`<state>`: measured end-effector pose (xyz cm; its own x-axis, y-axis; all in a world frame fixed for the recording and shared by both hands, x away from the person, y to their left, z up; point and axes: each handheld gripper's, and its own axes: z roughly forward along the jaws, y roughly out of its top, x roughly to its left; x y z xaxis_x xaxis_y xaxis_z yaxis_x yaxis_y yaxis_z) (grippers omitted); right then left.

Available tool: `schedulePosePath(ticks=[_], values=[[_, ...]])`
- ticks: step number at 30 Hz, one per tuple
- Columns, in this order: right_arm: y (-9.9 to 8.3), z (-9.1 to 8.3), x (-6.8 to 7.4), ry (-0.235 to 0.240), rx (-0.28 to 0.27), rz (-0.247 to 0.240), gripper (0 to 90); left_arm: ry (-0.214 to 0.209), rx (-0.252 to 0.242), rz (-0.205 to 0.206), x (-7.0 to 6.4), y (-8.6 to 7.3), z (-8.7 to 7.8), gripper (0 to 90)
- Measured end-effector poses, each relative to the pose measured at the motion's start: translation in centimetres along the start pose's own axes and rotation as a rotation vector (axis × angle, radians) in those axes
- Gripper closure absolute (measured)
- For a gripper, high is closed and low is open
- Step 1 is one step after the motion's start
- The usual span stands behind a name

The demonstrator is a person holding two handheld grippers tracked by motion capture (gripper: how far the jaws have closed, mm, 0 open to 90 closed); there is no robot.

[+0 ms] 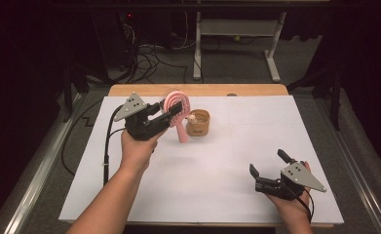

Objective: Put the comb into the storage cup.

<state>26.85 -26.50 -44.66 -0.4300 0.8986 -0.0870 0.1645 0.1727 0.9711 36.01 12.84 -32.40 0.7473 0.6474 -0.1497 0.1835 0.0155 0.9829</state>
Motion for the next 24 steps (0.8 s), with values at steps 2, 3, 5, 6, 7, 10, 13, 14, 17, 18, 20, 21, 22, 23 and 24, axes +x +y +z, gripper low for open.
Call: schedulePosePath(ticks=[2,3,5,6,7,10,13,14,17,18,20,21,22,23,24], values=[[0.0,0.0,0.0,-0.002,-0.001,0.000,0.4,-0.001,-0.004,0.001,0.0,0.5,0.3,63.7],[0.0,0.0,0.0,0.000,-0.001,0.000,0.4,-0.002,-0.001,0.005,0.0,0.7,0.5,63.7],[0.0,0.0,0.0,-0.001,-0.001,0.001,0.4,-0.001,-0.012,0.005,0.0,1.0,0.8,63.7],[0.0,0.0,0.0,-0.001,-0.002,0.001,0.4,-0.003,-0.014,0.000,0.1,1.2,1.0,63.7],[0.0,0.0,0.0,0.000,-0.001,0.002,0.4,-0.004,-0.021,-0.005,0.1,1.3,1.2,63.7],[0.1,0.0,0.0,0.001,-0.002,-0.002,0.4,-0.010,-0.029,-0.019,0.3,1.8,1.7,63.7],[0.1,-0.1,0.0,0.002,-0.004,-0.002,0.4,-0.014,-0.031,-0.025,0.4,2.2,2.4,63.7],[0.1,-0.1,0.0,0.001,-0.007,-0.002,0.4,-0.013,-0.031,-0.022,0.4,2.3,2.5,63.7],[0.1,0.0,-0.1,-0.002,-0.010,-0.001,0.3,-0.016,-0.041,-0.026,0.4,2.7,3.1,63.7],[0.1,-0.1,0.0,-0.005,-0.008,0.000,0.3,-0.015,-0.040,-0.026,0.4,2.8,3.3,63.7],[0.1,-0.1,0.0,-0.005,-0.008,-0.001,0.3,-0.013,-0.040,-0.024,0.4,3.0,3.7,63.7],[0.1,-0.1,0.0,-0.005,-0.008,0.001,0.3,-0.011,-0.041,-0.026,0.5,3.1,4.0,63.7],[0.1,-0.1,0.0,-0.004,-0.009,0.002,0.3,-0.009,-0.039,-0.026,0.5,3.2,4.1,63.7],[0.1,-0.1,-0.1,-0.004,-0.010,0.002,0.3,-0.006,-0.039,-0.029,0.6,3.3,4.4,63.8],[0.1,0.0,-0.1,-0.001,-0.013,0.006,0.3,-0.005,-0.037,-0.030,0.7,3.4,4.6,63.7]])
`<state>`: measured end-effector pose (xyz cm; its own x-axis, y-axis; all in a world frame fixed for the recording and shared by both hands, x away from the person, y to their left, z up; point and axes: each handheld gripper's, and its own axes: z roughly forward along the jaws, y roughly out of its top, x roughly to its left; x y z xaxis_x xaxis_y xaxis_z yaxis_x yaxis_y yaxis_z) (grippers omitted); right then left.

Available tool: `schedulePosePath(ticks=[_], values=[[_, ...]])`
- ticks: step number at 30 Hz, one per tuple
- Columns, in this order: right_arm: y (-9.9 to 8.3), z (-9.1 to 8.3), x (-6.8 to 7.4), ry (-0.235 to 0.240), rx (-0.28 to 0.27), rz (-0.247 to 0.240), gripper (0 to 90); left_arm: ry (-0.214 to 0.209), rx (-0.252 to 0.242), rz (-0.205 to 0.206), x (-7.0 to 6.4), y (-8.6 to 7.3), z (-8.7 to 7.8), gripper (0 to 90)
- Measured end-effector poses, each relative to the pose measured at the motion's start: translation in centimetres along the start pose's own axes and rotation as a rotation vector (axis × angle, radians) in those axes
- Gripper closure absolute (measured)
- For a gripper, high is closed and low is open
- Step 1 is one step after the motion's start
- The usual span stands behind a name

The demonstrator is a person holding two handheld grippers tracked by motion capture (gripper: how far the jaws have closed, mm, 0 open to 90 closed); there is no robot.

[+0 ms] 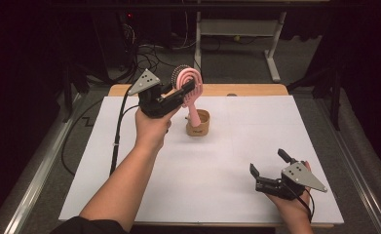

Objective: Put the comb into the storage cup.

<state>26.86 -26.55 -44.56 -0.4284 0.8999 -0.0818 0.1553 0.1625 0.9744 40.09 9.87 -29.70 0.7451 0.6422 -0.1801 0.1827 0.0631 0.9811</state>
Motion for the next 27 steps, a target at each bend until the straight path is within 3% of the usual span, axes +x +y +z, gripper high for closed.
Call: schedulePosePath(ticks=[4,14,17,27], values=[[0.0,0.0,0.0,-0.001,0.000,0.001,0.3,-0.006,-0.002,-0.030,0.4,0.4,0.9,63.8],[0.1,0.1,0.1,0.005,-0.005,0.003,0.3,-0.001,-0.012,-0.035,0.6,1.1,3.2,63.7],[0.1,0.0,0.0,0.010,-0.011,0.009,0.3,0.021,0.003,-0.022,0.7,0.9,4.1,63.7],[0.1,-0.1,0.0,0.009,-0.011,0.001,0.3,0.056,0.028,-0.049,2.0,-0.5,5.6,63.7]])
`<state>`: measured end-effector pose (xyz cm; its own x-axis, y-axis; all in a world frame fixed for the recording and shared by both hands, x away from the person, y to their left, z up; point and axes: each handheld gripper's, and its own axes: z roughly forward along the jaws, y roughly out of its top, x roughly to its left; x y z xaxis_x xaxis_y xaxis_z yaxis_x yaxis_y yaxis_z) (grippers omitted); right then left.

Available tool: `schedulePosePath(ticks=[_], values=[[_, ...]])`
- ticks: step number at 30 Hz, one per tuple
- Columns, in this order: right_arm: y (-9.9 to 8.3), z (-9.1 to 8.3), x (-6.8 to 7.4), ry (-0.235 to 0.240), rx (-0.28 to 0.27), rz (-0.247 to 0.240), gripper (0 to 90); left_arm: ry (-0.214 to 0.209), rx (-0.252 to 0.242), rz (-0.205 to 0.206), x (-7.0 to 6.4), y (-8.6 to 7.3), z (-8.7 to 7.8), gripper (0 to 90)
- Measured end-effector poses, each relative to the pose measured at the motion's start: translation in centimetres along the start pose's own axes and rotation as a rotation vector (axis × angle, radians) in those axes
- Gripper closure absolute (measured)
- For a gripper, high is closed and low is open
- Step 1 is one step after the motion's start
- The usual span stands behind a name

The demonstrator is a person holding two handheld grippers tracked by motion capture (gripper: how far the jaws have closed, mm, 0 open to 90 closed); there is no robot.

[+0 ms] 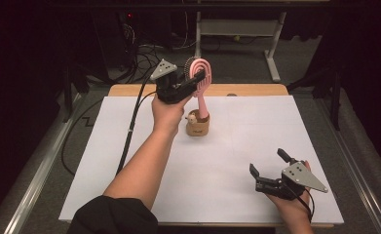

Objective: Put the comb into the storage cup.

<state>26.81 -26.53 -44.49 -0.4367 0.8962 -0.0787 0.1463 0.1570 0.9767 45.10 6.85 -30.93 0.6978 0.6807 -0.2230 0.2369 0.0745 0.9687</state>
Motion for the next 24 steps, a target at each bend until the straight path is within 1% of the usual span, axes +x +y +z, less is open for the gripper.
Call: schedulePosePath(ticks=[3,5,7,9,12,13,16,20,24], values=[[0.0,0.1,-0.1,0.002,-0.002,0.001,0.3,0.006,-0.002,0.001,0.2,-0.3,0.1,63.7],[0.0,0.0,-0.1,0.002,0.001,0.001,0.3,0.020,0.002,0.008,0.4,-0.6,0.1,63.7],[0.0,0.1,-0.1,0.001,0.002,0.002,0.3,0.020,0.007,-0.004,0.7,-1.0,0.2,63.7],[0.0,0.0,-0.1,0.002,0.001,0.000,0.3,0.026,0.008,-0.006,0.9,-1.3,0.3,63.7],[0.0,0.0,0.0,0.001,0.000,0.003,0.3,0.023,0.008,-0.022,1.1,-1.9,0.4,63.7],[0.0,0.0,0.0,0.000,0.000,0.003,0.3,0.023,0.009,-0.023,1.2,-2.0,0.4,63.7],[0.0,0.0,0.0,0.003,0.000,0.004,0.3,0.034,0.017,-0.006,1.1,-2.3,0.5,63.7],[-0.1,0.1,0.0,0.004,0.004,0.012,0.3,0.034,0.015,-0.015,1.3,-2.8,0.7,63.8],[-0.1,0.1,0.0,0.002,0.002,0.004,0.3,0.044,0.022,-0.019,1.3,-3.4,1.0,63.7]])
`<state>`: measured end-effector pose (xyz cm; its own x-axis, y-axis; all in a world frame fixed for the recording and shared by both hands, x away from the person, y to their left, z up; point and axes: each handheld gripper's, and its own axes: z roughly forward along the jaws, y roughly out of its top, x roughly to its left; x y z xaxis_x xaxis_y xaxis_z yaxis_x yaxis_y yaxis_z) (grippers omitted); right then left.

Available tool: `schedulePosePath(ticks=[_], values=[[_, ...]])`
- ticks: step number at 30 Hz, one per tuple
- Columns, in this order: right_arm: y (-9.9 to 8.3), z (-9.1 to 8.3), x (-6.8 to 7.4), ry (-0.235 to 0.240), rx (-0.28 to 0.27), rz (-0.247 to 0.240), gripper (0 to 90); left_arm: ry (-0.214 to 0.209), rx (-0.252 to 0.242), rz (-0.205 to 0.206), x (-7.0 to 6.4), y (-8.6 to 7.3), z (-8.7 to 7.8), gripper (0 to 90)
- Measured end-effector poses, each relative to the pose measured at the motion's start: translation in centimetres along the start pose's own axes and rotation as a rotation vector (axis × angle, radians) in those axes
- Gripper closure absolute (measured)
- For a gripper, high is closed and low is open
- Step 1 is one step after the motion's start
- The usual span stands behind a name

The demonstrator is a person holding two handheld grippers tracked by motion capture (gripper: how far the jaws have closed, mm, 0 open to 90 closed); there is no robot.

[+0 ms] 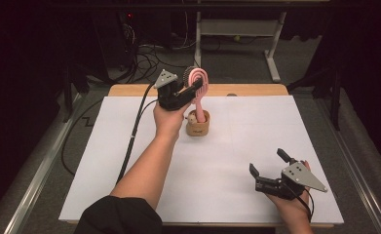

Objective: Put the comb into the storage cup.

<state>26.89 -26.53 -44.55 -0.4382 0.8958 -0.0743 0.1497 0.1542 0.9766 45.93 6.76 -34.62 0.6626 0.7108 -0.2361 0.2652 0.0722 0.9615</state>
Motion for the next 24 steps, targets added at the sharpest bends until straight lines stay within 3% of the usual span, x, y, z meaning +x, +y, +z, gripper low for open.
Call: schedulePosePath(ticks=[12,24], values=[[0.0,-0.1,0.0,-0.004,-0.002,0.003,0.3,0.002,0.016,-0.031,0.4,-1.6,0.8,63.7],[0.0,-0.1,0.0,-0.002,-0.004,0.000,0.3,0.004,0.028,-0.024,0.2,-2.2,1.4,63.6]])
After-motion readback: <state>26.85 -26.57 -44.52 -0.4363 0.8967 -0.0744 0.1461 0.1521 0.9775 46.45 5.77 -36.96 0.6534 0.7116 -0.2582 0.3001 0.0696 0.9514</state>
